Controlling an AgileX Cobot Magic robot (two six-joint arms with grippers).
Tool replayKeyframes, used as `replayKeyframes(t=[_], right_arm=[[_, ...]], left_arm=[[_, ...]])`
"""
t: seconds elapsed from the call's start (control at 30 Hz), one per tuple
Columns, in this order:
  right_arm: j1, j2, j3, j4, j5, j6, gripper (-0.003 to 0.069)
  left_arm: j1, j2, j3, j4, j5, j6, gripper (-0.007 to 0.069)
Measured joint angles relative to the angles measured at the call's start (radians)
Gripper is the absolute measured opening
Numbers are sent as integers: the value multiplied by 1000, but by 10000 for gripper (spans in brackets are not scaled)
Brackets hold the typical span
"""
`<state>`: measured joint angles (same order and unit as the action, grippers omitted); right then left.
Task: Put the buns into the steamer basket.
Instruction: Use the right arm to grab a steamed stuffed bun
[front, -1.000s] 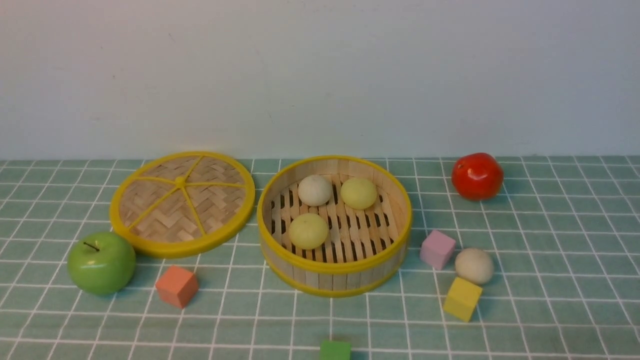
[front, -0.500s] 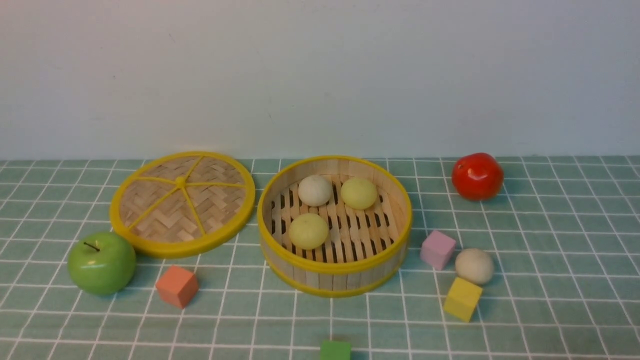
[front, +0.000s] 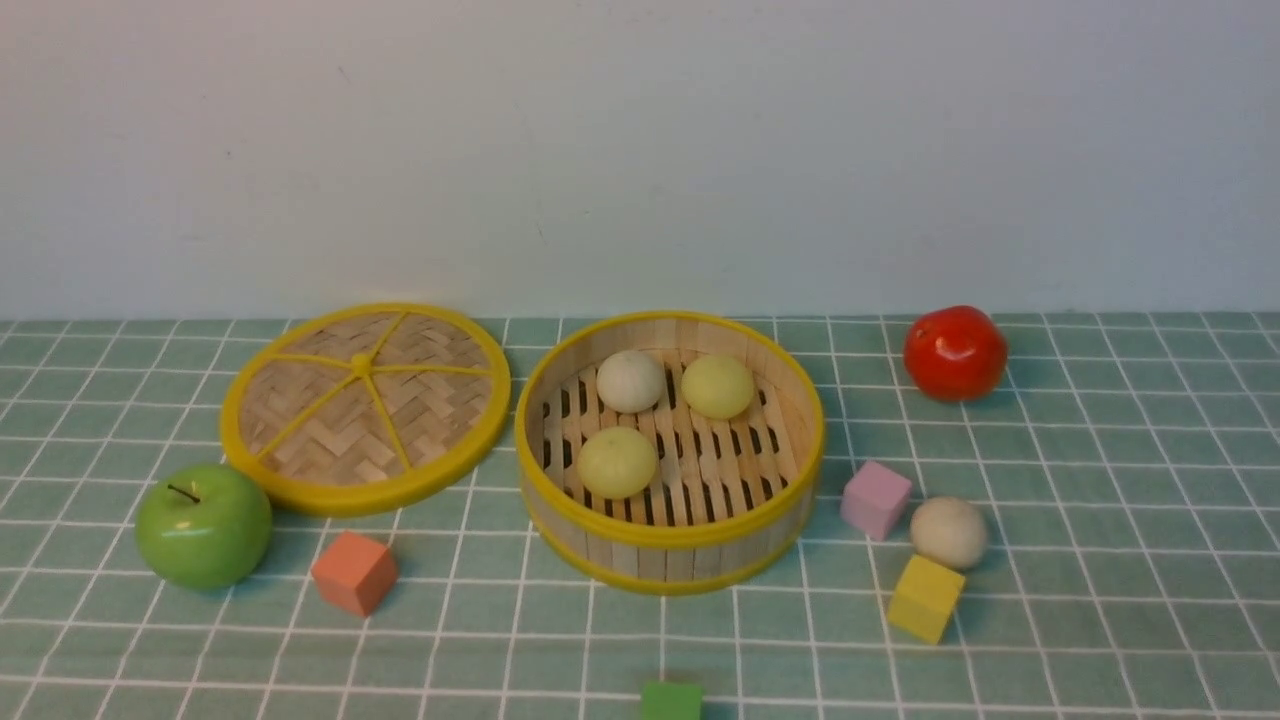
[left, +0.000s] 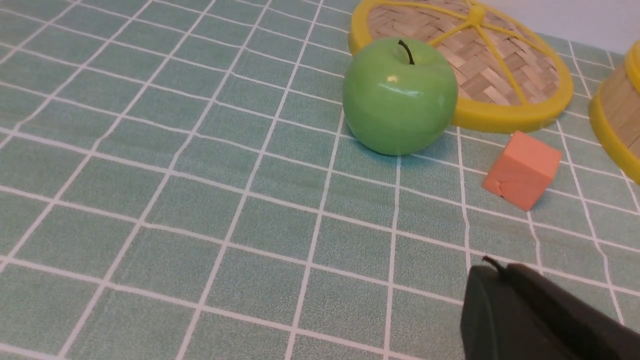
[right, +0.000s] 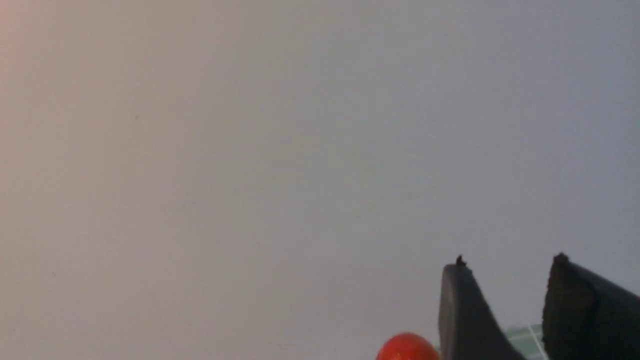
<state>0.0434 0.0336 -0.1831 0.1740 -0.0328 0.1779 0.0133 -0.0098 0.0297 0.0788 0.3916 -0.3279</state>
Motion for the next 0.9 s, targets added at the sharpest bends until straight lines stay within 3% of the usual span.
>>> replayKeyframes(t=[0.27,0.47,0.67,0.9], right_arm=[[0,262,-239,0,241,0,239],[0,490,-280,0,408,0,239],[0,660,-280,-22,447,0,239],[0,850,-280,36,491,-18,239]], left_arm=[[0,0,0,0,0,0,5],[0,0,0,0,0,0,13],[0,0,0,0,0,0,18],[0,0,0,0,0,0,23]])
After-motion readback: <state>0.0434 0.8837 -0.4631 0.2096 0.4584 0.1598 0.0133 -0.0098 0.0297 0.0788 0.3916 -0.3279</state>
